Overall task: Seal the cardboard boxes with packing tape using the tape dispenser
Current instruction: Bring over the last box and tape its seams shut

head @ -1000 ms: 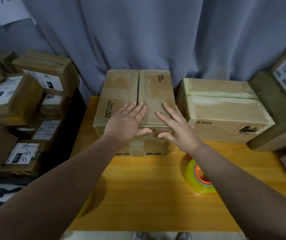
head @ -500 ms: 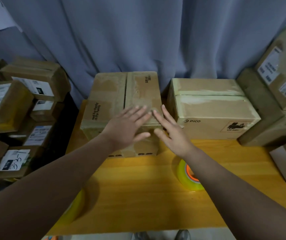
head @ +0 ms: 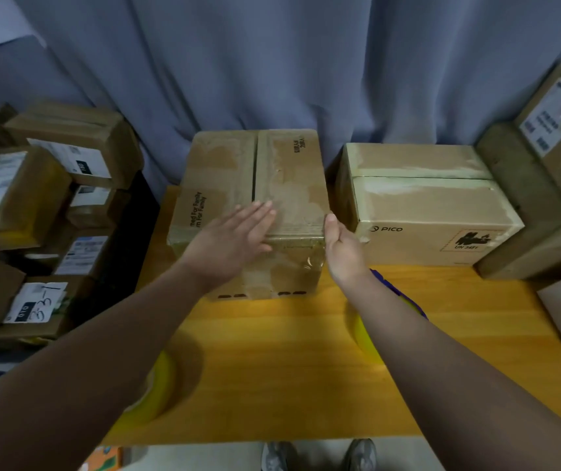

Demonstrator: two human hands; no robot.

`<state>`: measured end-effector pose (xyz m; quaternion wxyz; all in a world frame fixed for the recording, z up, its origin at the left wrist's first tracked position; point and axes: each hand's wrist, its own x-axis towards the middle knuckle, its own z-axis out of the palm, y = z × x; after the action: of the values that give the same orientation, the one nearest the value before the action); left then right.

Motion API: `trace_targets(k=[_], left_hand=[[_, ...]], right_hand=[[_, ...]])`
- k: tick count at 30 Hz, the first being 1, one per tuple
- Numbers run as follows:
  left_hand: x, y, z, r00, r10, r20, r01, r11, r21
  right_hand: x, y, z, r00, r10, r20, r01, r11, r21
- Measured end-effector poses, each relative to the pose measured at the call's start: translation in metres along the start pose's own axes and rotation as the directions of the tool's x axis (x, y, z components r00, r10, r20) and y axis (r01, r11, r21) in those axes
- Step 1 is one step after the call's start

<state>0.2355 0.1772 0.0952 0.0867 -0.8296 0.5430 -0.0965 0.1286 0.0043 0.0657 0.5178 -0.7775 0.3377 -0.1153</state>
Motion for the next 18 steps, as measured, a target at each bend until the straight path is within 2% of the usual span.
trace_targets(k=[7,11,13,15,18], left_hand=[[-0.061,-0.056,0.025,0.980,-0.177,-0.087,0.161,0.973,-0.168],[-0.072,-0.061,0.024,0.942,-0.328,-0.070,0.263,0.853,-0.452],[-0.073,-0.054,0.020,0.923,-0.376,-0.076,0.293,0.819,-0.494],[-0.079,-0.047,0.019,0.921,-0.369,-0.126,0.273,0.840,-0.469],[-0.086,-0.040,0.013,0.955,-0.213,-0.207,0.124,0.919,-0.374]], right_hand=[[-0.005,-0.007,0.001,0.998,0.059,-0.021,-0.059,0.998,-0.010],[-0.008,-0.015,0.000,0.996,0.091,-0.020,-0.092,0.995,-0.042],[-0.011,-0.022,0.001,0.991,0.137,-0.005,-0.137,0.989,-0.064],[-0.012,-0.029,0.000,0.989,0.148,0.018,-0.145,0.981,-0.130],[-0.001,-0.038,0.003,0.997,0.075,0.010,-0.072,0.983,-0.170]])
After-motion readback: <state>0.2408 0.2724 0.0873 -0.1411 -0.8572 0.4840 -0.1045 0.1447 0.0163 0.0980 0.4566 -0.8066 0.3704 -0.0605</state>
